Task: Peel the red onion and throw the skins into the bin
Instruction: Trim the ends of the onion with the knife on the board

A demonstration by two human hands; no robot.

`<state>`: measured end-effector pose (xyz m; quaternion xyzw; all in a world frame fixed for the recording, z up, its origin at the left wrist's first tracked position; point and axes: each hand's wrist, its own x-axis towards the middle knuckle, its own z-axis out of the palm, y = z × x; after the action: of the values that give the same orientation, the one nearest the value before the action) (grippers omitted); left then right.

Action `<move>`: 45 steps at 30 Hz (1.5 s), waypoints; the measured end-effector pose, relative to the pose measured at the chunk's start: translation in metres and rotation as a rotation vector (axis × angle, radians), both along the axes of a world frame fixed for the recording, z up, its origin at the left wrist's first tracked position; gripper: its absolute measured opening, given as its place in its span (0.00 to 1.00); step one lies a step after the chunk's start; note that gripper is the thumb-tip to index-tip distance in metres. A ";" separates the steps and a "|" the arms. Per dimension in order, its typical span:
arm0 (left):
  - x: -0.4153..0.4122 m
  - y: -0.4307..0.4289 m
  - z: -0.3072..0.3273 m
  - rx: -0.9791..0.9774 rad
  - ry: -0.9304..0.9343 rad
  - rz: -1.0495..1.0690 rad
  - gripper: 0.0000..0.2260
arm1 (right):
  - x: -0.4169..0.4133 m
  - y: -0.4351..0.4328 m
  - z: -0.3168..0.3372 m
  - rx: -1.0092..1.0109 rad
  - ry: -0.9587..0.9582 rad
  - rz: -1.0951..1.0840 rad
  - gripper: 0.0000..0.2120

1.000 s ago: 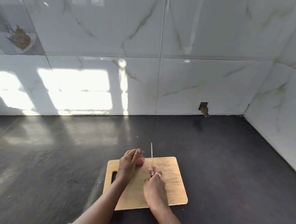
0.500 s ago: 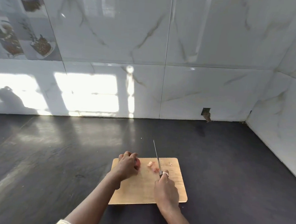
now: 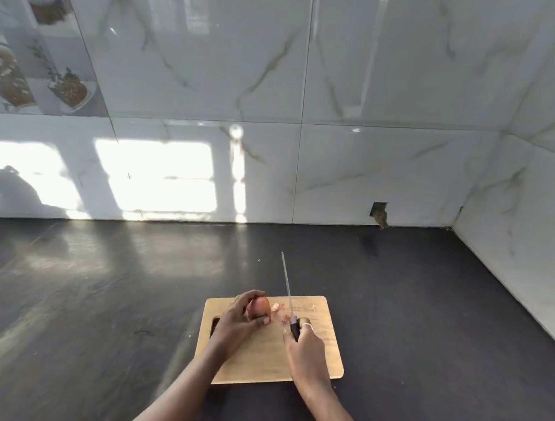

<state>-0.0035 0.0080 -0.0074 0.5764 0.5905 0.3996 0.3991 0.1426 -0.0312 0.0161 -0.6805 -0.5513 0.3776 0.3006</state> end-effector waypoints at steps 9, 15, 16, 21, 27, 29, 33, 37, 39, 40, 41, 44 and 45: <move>0.004 -0.005 -0.008 0.017 0.033 -0.075 0.17 | -0.014 0.001 -0.004 0.001 0.088 0.089 0.20; 0.009 -0.001 -0.011 0.031 -0.155 0.010 0.13 | -0.017 0.006 -0.013 -0.016 0.155 0.118 0.24; 0.008 -0.001 -0.008 0.013 -0.127 0.002 0.14 | -0.017 0.008 -0.015 -0.021 0.175 0.105 0.24; 0.000 0.001 -0.008 -0.025 0.262 -0.167 0.27 | -0.020 0.015 -0.035 -0.123 0.282 0.026 0.18; -0.002 0.006 -0.009 0.214 0.242 -0.166 0.30 | -0.017 0.021 -0.043 -0.141 0.355 0.012 0.07; -0.002 0.007 -0.013 0.266 0.248 -0.153 0.33 | -0.015 0.021 -0.044 -0.143 0.382 -0.001 0.06; -0.001 0.003 -0.018 0.199 0.276 -0.121 0.30 | -0.014 0.021 -0.048 -0.125 0.453 -0.001 0.08; 0.001 -0.003 -0.013 0.123 0.296 -0.204 0.32 | -0.020 0.018 -0.050 -0.078 0.455 0.024 0.20; 0.002 -0.005 -0.010 0.053 0.260 -0.237 0.38 | -0.021 0.018 -0.049 -0.062 0.434 0.014 0.18; 0.004 -0.006 -0.010 0.014 0.250 -0.245 0.40 | -0.022 0.018 -0.048 -0.067 0.426 0.007 0.15; 0.005 -0.006 -0.009 -0.014 0.240 -0.248 0.40 | -0.021 0.019 -0.048 -0.070 0.417 0.003 0.12; 0.010 -0.006 -0.012 -0.004 0.191 -0.166 0.37 | -0.018 0.018 -0.048 -0.074 0.405 -0.005 0.06; 0.010 -0.006 -0.013 0.009 0.171 -0.127 0.36 | -0.016 0.017 -0.047 -0.081 0.404 -0.009 0.06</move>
<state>0.0065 0.0021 -0.0203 0.6466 0.5828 0.3256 0.3692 0.1262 -0.0146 -0.0307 -0.6049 -0.4613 0.5269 0.3790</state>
